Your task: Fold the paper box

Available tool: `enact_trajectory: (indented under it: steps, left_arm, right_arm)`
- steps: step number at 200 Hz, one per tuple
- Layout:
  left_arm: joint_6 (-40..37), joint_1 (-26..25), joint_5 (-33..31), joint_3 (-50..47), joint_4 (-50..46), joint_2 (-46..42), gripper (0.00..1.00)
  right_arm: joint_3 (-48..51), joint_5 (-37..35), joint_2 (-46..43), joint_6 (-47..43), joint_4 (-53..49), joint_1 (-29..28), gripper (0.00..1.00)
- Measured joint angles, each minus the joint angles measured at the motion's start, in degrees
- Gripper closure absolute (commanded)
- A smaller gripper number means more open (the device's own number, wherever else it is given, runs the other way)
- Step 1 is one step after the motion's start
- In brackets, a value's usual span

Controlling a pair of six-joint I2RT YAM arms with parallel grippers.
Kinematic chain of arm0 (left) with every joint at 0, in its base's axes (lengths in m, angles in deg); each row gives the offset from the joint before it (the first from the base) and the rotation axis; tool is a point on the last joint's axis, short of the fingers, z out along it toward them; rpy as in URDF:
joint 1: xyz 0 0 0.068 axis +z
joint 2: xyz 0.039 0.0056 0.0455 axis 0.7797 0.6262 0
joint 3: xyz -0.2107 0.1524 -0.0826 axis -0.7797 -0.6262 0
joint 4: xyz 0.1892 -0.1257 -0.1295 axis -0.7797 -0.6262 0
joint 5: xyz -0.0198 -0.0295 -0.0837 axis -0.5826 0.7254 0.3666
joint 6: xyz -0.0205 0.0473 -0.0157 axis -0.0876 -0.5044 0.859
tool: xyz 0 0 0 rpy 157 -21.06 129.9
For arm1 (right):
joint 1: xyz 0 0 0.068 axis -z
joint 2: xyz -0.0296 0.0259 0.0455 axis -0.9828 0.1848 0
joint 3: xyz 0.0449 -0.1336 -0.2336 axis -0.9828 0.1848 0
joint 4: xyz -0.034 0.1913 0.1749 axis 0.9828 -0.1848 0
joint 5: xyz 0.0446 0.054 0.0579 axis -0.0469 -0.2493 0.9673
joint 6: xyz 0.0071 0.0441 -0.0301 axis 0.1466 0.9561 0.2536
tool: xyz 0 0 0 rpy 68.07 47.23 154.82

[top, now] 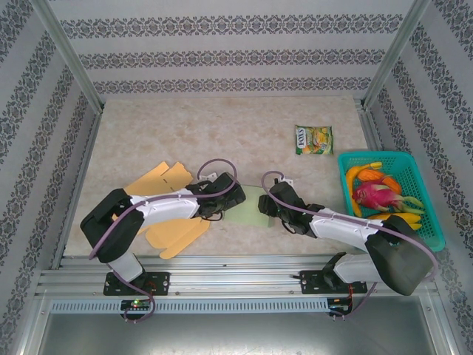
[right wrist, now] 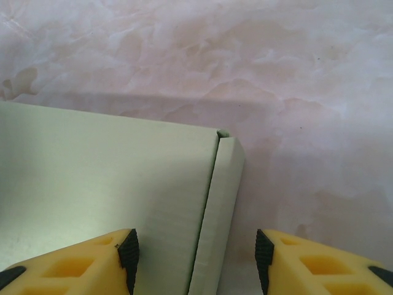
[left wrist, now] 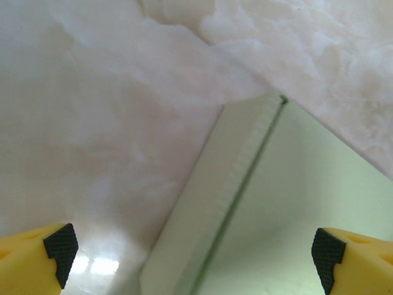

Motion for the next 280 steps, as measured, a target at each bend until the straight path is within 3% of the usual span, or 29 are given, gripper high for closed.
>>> enact_trajectory:
  steps: [42, 157, 280]
  left_arm:
    - [2.60, -3.32, -1.09, 0.70, -0.33, -2.27, 0.00]
    - [5.20, -5.84, -2.45, 1.81, -2.64, -1.07, 0.00]
    - [5.79, -5.99, -3.48, 1.31, -1.55, 1.11, 0.04]
  right_arm:
    - [0.24, 0.04, 0.42, -0.04, 0.98, 0.00, 0.46]
    - [0.52, 0.04, 0.72, -0.44, 2.12, 0.02, 0.46]
    - [1.38, 0.04, -0.48, -0.46, 2.08, 0.02, 0.46]
